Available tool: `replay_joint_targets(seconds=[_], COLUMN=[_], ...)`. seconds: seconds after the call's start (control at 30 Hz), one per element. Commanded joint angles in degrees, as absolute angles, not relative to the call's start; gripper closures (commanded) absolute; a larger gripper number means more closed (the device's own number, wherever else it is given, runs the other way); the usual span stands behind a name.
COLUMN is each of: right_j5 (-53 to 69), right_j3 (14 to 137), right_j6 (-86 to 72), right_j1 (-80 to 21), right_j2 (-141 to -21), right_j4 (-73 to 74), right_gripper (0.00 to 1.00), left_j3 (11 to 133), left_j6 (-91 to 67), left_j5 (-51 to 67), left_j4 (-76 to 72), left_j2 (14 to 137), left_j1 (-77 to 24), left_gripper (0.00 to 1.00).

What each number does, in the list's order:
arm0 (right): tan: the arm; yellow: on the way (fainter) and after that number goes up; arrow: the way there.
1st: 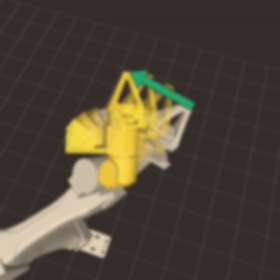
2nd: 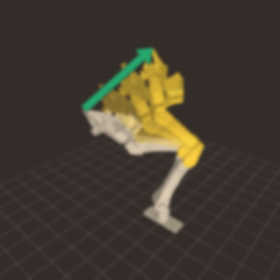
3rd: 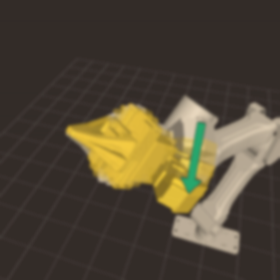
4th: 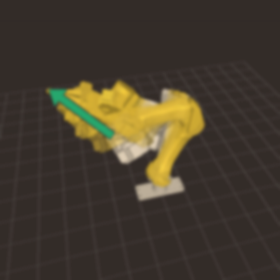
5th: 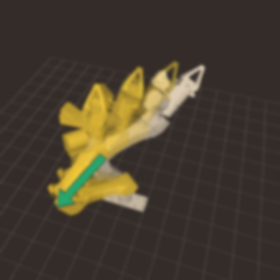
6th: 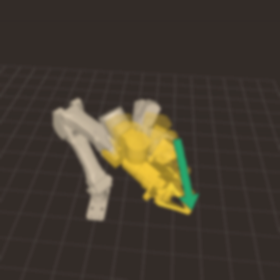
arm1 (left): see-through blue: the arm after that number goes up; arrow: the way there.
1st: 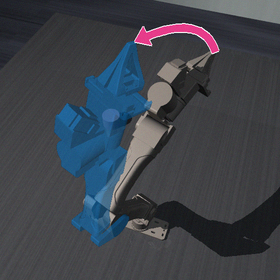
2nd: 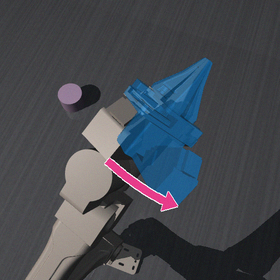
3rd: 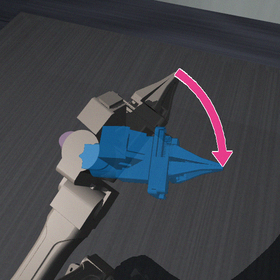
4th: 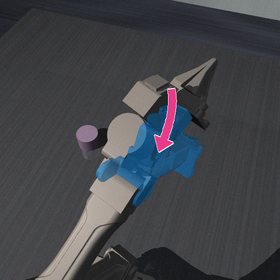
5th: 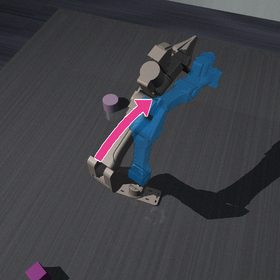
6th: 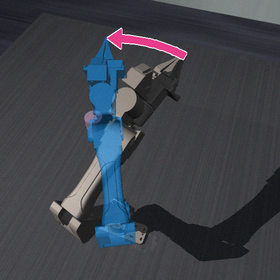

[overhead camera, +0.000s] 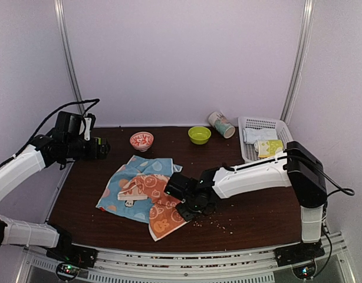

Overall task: Roll the towels
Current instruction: Move the towel to the center of the board.

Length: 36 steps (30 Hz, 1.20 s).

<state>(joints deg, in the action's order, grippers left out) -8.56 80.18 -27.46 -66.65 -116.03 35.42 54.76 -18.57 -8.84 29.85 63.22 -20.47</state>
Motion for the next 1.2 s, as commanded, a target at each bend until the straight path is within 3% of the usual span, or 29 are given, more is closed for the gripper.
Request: replay_joint_targets(seconds=[0.0,0.13,0.3,0.33,0.37,0.43,0.5,0.93,1.07,1.17], right_j5=[-8.18,-5.57,-7.61,-8.02,-8.02,-7.98,-6.78,-2.87,-4.94,-8.33], right_j3=[82.37,81.19,75.97,74.45,73.3,71.23,69.12,59.02,55.32,51.34], right_j6=[-25.53,-24.91,-28.09,-27.81,-27.34,-25.65,-25.28,-28.4,-30.82,-33.38], right_j1=[-66.25,-63.81,-51.0,-48.75,-47.31,-46.51,-47.02,-52.52,-52.93,-51.84], right_j2=[-109.71,-98.58,-92.59,-92.14,-91.76,-90.16,-88.24,-86.44,-82.75,-78.56], right_j4=[34.57,30.4,36.04,37.09,37.97,38.13,36.91,31.85,31.2,29.95], right_gripper=[0.99,1.0,1.0,0.9,0.69,0.44,0.35,0.4,0.41,0.41], left_j3=[56.25,56.32,56.61,56.56,56.41,56.33,56.41,56.49,56.85,56.52], left_j6=[-17.75,-17.69,-17.75,-17.75,-17.75,-17.67,-17.68,-17.55,-15.61,-17.37], left_j5=[-9.64,-9.82,-9.32,-9.25,-9.31,-9.38,-9.4,-7.45,-7.66,-7.92], left_j4=[28.91,28.92,28.96,28.91,28.91,28.91,28.87,29.09,29.96,29.68], left_j2=[62.4,62.24,62.44,62.26,62.17,61.92,62.24,63.15,64.94,69.02], left_j1=[-20.7,-20.75,-20.76,-20.79,-20.81,-20.8,-20.8,-21.62,-33.91,-44.81], left_gripper=[0.04,0.04,0.04,0.04,0.04,0.04,0.04,0.05,0.06,0.12])
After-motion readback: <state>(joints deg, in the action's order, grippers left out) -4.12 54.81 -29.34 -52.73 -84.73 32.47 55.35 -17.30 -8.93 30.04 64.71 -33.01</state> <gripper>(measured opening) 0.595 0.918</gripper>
